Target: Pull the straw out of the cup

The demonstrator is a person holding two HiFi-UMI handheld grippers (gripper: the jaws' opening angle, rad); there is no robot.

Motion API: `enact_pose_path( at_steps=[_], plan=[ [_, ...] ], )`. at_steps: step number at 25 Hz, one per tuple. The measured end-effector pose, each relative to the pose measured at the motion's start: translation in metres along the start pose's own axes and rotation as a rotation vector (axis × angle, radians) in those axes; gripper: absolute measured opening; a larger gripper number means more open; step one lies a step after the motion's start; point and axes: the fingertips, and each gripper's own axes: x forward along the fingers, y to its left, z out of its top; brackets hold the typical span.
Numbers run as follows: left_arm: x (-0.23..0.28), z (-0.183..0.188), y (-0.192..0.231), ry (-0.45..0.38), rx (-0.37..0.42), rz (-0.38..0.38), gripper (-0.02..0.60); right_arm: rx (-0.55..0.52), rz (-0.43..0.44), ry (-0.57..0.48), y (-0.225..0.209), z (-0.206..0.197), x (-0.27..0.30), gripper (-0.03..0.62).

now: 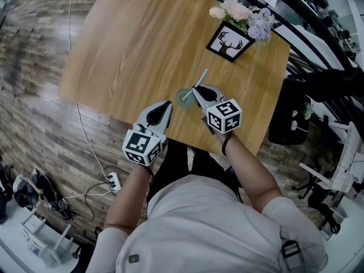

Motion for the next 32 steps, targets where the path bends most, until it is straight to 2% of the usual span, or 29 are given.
enact_pose_path(
  at_steps=[13,22,32],
  plan=[
    [-0.014,0.026,-0.055,-0.064,0.037,0.028,0.003,-0.052,0.067,-0.096,0.031,0.039,-0.068,0.043],
    [-0.023,0.063,-0.100,-0.141,0.091,0.056,0.003,-0.114,0.122,-0.187,0.049,0.077,-0.127,0.043],
    [-0.048,0.095,-0.161,-0.239,0.092,0.081,0.003,-0.187,0.173,-0.282,0.068,0.101,-0.207,0.043]
  ],
)
